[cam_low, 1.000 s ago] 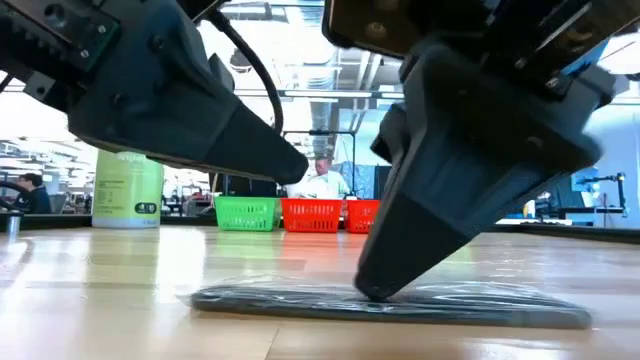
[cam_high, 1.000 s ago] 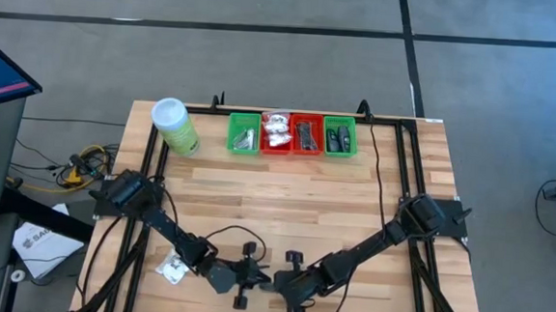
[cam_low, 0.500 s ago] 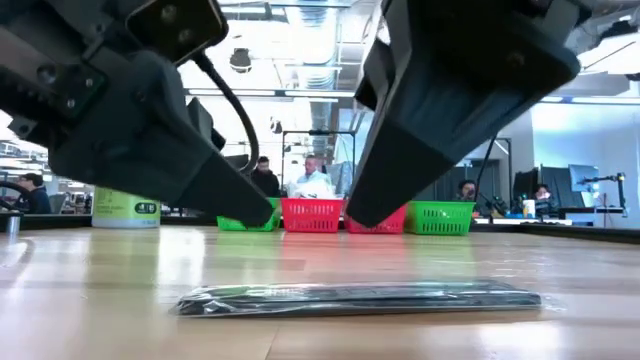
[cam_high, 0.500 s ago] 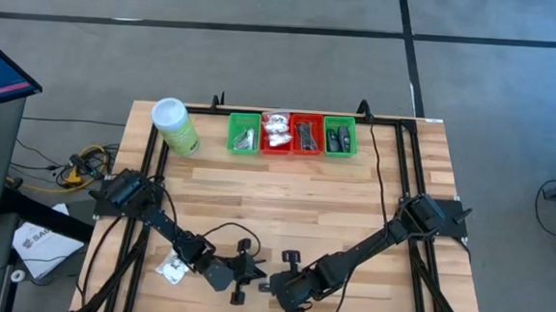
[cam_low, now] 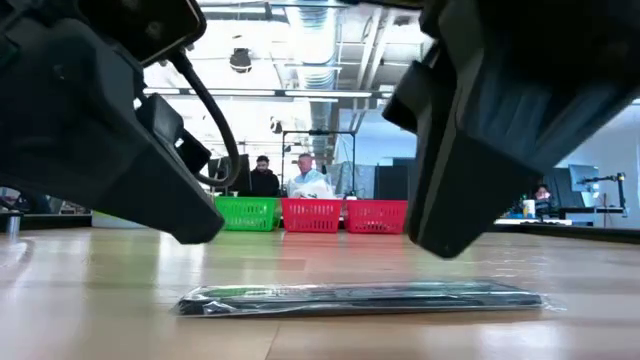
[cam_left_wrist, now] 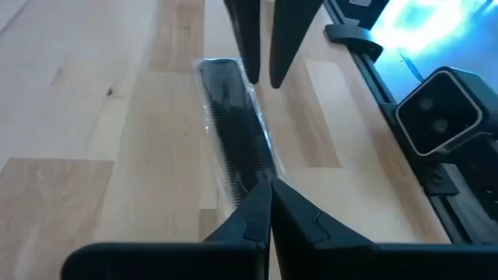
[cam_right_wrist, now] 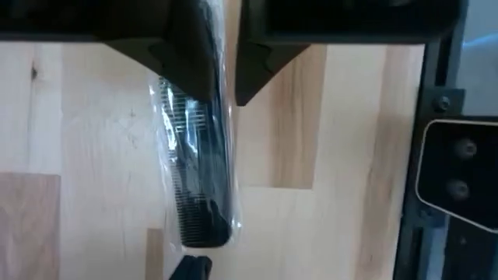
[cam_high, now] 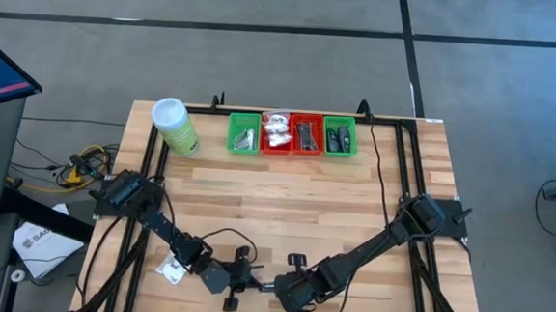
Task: Pick & Place Travel size toiletries
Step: Put the black comb into the right red bin
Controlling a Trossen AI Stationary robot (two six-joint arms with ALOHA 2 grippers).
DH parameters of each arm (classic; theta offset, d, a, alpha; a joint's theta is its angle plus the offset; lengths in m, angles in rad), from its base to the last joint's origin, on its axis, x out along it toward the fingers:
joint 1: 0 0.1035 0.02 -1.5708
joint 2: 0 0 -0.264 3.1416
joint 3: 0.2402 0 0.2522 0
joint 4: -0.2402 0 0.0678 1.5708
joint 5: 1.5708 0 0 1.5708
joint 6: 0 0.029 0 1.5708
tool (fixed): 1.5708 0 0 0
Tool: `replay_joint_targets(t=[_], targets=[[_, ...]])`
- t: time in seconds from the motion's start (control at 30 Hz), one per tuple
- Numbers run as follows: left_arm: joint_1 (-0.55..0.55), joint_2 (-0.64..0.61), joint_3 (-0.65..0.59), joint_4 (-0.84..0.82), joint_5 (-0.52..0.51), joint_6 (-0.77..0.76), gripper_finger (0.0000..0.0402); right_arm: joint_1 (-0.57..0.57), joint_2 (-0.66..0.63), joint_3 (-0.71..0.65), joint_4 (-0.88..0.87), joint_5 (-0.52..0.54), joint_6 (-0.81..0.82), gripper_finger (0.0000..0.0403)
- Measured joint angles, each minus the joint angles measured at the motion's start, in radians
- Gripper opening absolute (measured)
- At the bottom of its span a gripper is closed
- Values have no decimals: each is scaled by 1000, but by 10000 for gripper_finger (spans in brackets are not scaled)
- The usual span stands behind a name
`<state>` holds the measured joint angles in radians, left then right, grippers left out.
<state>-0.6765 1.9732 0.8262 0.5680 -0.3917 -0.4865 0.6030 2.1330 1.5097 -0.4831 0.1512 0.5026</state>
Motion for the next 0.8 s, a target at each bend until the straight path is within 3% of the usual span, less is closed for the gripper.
replay_joint_targets(t=[0.47, 0.6, 0.8], targets=[[19, 83, 28, 31, -19, 3, 2, 9, 35, -1, -24, 17, 21, 237], [32, 127, 32, 53, -8, -61, 2, 5, 57, 6, -7, 24, 18, 251], [36, 153, 33, 56, -1, -87, 2, 1, 102, 11, -24, 29, 21, 237]])
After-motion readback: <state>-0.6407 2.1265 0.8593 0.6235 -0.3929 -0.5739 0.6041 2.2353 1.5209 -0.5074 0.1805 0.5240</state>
